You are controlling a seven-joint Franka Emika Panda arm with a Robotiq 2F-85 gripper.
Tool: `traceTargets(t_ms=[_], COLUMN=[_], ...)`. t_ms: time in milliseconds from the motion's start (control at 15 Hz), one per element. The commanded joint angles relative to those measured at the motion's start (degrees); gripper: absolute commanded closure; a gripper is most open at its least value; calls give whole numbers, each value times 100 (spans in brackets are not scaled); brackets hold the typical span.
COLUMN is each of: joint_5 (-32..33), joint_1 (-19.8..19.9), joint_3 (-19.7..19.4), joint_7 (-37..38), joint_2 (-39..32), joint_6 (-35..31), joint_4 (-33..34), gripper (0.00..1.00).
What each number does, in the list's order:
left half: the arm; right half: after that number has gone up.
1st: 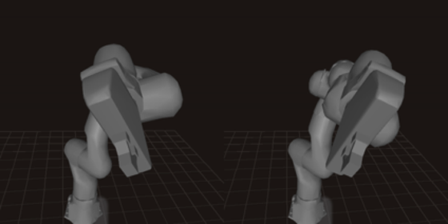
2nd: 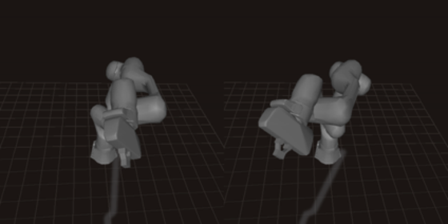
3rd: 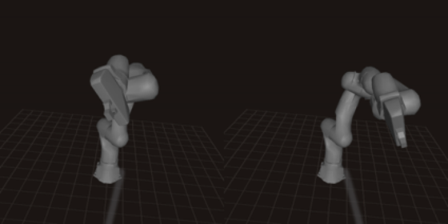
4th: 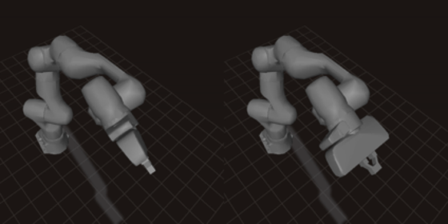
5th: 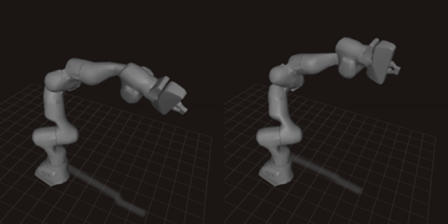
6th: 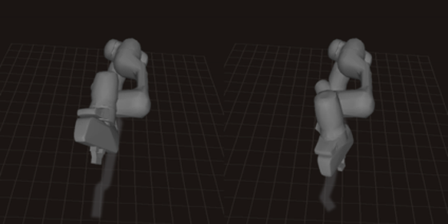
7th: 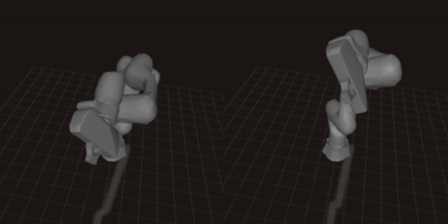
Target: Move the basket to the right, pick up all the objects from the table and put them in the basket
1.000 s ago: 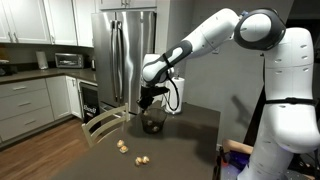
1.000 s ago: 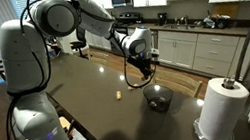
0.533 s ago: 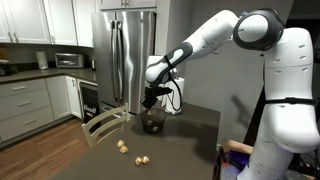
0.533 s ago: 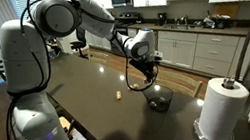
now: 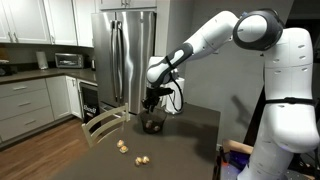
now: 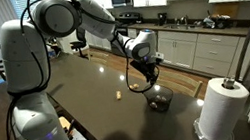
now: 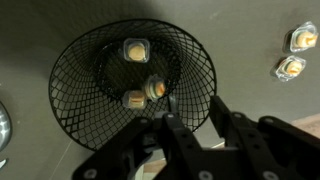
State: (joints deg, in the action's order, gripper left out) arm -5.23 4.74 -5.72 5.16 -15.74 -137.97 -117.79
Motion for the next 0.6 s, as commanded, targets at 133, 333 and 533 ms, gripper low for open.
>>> traceTargets(t_ms=[133, 333, 533], joint_5=[-127, -182, -134], joint_1=[0, -69, -177], joint_3=[181, 402, 637], joint_7=[-214, -462, -674], joint_2=[60, 94, 66], joint_6=[-115, -100, -12], joint_4=[-113, -171, -181], gripper=[18, 2, 0])
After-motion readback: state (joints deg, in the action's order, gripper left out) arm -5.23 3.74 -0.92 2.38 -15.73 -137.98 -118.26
